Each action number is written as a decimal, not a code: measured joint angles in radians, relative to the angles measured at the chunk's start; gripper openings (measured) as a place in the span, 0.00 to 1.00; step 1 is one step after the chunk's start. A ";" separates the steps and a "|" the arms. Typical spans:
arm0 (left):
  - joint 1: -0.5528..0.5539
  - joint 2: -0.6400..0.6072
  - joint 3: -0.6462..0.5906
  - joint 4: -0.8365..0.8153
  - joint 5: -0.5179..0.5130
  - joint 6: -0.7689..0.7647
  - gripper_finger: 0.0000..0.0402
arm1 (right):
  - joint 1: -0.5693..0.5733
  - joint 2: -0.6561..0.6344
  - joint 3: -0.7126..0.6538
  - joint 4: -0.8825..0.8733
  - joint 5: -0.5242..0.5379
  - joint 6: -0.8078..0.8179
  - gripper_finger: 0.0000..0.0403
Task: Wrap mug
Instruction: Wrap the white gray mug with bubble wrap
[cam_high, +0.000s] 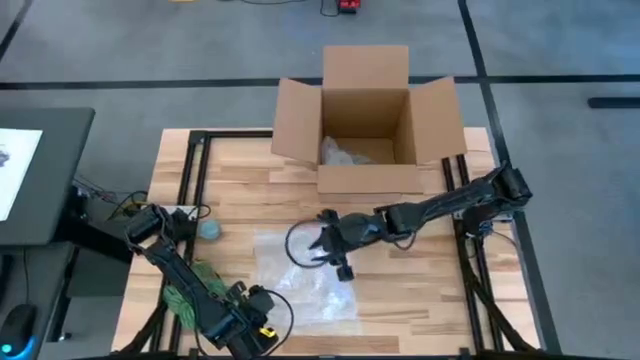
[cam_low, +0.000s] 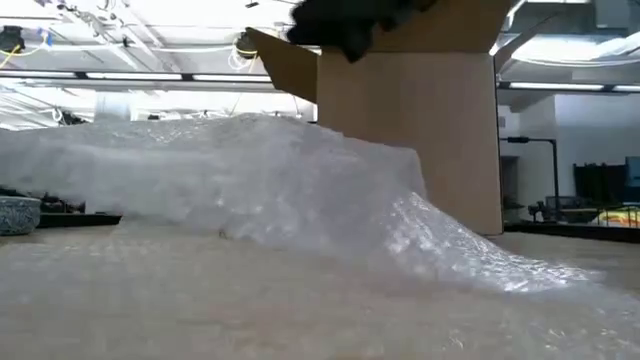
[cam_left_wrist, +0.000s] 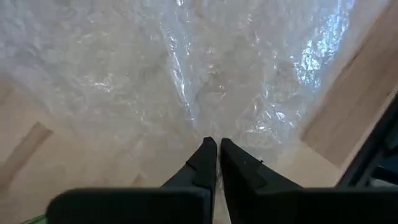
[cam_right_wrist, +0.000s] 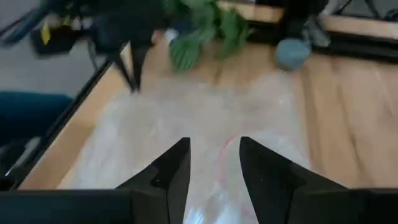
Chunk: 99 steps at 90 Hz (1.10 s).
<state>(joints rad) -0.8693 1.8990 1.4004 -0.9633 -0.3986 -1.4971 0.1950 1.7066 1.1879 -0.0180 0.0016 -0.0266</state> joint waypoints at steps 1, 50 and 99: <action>0.001 0.000 0.000 -0.002 0.000 0.000 0.00 | -0.004 0.001 -0.001 -0.004 0.000 0.000 0.32; 0.012 0.001 -0.001 0.004 0.096 -0.261 0.25 | -0.020 0.269 0.336 -0.247 0.009 -0.035 0.32; 0.036 0.000 0.201 -0.042 0.073 -0.115 0.39 | -0.071 0.376 0.542 -0.583 0.042 -0.030 0.09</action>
<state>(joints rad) -0.8333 1.8988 1.6010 -1.0051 -0.3260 -1.6123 0.1236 2.0827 1.7302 -0.6007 0.0437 -0.0570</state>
